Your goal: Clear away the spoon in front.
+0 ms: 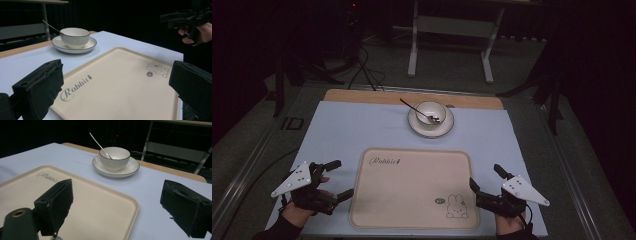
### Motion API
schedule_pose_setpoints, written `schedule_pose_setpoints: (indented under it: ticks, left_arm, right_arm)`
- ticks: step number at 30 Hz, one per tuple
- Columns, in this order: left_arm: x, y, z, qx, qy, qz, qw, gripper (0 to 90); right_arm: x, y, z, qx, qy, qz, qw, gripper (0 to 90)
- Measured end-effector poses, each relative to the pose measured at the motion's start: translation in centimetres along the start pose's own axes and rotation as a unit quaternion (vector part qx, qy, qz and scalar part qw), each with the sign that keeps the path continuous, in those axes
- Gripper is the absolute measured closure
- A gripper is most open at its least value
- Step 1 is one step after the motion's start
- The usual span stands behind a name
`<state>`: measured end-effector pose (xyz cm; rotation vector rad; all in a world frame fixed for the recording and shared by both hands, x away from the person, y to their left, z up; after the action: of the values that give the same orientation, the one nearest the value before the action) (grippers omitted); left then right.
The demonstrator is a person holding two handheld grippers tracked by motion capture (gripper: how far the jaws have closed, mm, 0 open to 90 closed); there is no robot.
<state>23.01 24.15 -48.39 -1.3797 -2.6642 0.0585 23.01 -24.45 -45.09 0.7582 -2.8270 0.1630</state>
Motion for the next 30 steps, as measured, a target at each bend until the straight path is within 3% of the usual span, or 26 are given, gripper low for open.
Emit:
schedule_pose_setpoints:
  ticks: [7,11,15,19,30]
  left_arm:
    - [0.2,0.0,-0.1,0.002,0.005,-0.003,1.0,0.0]
    - [-0.1,-0.3,0.0,0.02,0.027,0.018,0.9993,0.0]
    - [-0.4,-0.7,0.0,0.014,0.047,0.023,0.9985,0.0]
    - [-0.4,-0.8,-0.3,0.023,0.065,0.033,0.9971,0.0]
    - [-1.8,-2.1,-2.2,0.016,0.083,0.063,0.9944,0.0]
  right_arm:
    - [0.1,0.1,0.0,-0.001,-0.001,-0.001,1.0,11.1]
    - [0.2,0.2,-0.1,0.003,-0.007,-0.001,1.0,11.1]
    - [0.3,0.2,-0.1,0.001,-0.009,-0.005,0.9999,11.1]
    - [0.2,0.2,-0.1,0.001,-0.009,-0.006,0.9999,11.1]
    - [0.2,0.3,-0.1,0.0,-0.01,-0.008,0.9999,11.1]
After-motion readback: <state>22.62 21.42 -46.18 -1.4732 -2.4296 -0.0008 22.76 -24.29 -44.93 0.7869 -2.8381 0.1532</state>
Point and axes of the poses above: each handheld gripper's, and its own axes: x roughly backward along the jaws, z roughly out of its underside, y roughly to its left, the point moved 2 cm from there along -x, roughly forward along the jaws, and after that the axes turned 4 degrees about -y, right-handed, at the moved point
